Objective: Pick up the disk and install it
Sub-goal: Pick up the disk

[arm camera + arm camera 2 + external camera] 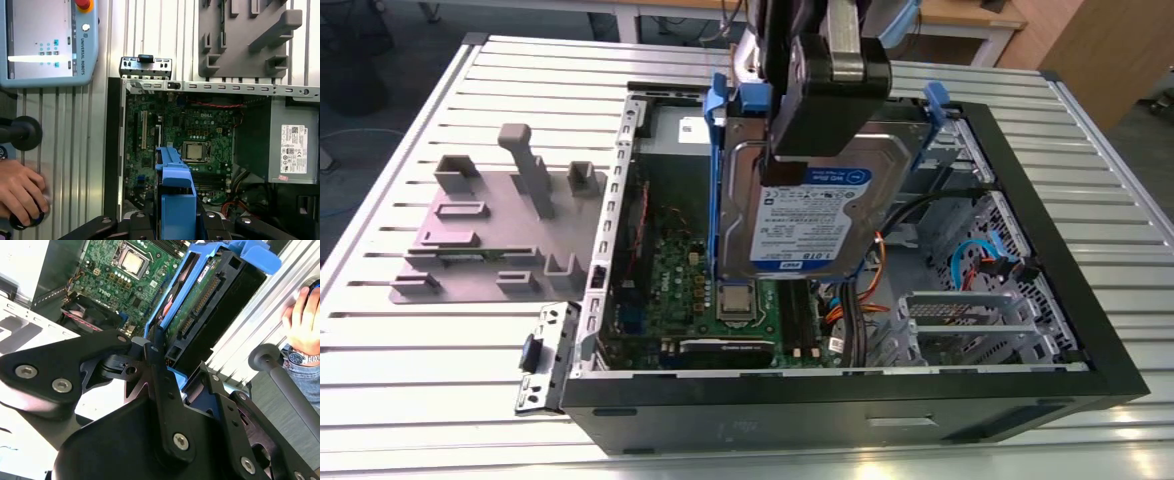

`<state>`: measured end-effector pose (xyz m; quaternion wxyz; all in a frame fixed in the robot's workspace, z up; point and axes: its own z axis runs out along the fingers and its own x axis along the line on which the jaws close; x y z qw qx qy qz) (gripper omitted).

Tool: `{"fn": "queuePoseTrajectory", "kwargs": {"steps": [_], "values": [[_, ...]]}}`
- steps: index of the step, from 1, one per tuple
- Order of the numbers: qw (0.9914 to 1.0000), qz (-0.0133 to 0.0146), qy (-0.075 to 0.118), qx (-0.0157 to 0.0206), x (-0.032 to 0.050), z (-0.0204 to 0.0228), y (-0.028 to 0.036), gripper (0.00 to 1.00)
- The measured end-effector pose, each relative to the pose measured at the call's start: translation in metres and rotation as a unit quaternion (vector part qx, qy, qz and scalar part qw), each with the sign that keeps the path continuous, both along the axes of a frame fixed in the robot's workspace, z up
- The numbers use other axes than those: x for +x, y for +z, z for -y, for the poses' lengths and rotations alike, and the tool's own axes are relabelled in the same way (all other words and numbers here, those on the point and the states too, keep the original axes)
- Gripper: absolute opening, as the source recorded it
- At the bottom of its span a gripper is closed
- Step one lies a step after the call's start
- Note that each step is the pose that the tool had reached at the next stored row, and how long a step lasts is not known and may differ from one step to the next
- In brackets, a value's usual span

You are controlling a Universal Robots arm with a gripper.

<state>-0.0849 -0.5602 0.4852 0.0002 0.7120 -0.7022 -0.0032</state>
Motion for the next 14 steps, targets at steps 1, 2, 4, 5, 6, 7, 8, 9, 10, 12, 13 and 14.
{"fn": "queuePoseTrajectory", "kwargs": {"steps": [1,2,4,5,6,7,8,9,10,12,13,14], "values": [[1.00000,0.0000,0.000,0.0005,0.0006,0.0003,-0.0002,0.36],[1.00000,-0.0001,0.000,0.0012,0.0015,0.0004,-0.0003,0.36],[0.99999,-0.0002,0.000,0.0037,0.0037,0.0007,-0.0007,0.36],[0.99998,-0.0003,0.000,0.0055,0.0049,0.0008,-0.0009,0.36],[0.99997,-0.0003,0.000,0.0071,0.0061,0.0009,-0.0010,0.36],[0.99996,-0.0004,0.000,0.0094,0.0071,0.0010,-0.0012,0.36],[0.99993,-0.0004,0.000,0.0122,0.0080,0.0011,-0.0014,0.36],[0.99989,-0.0005,0.000,0.0151,0.0090,0.0012,-0.0015,0.36],[0.99984,-0.0006,0.000,0.0181,0.0099,0.0014,-0.0017,0.36],[0.99971,-0.0008,0.000,0.0241,0.0117,0.0022,-0.0021,0.36],[0.99967,-0.0010,0.000,0.0258,0.0126,0.0033,-0.0022,0.36],[0.99965,-0.0010,0.000,0.0266,0.0134,0.0048,-0.0024,0.36]]}}
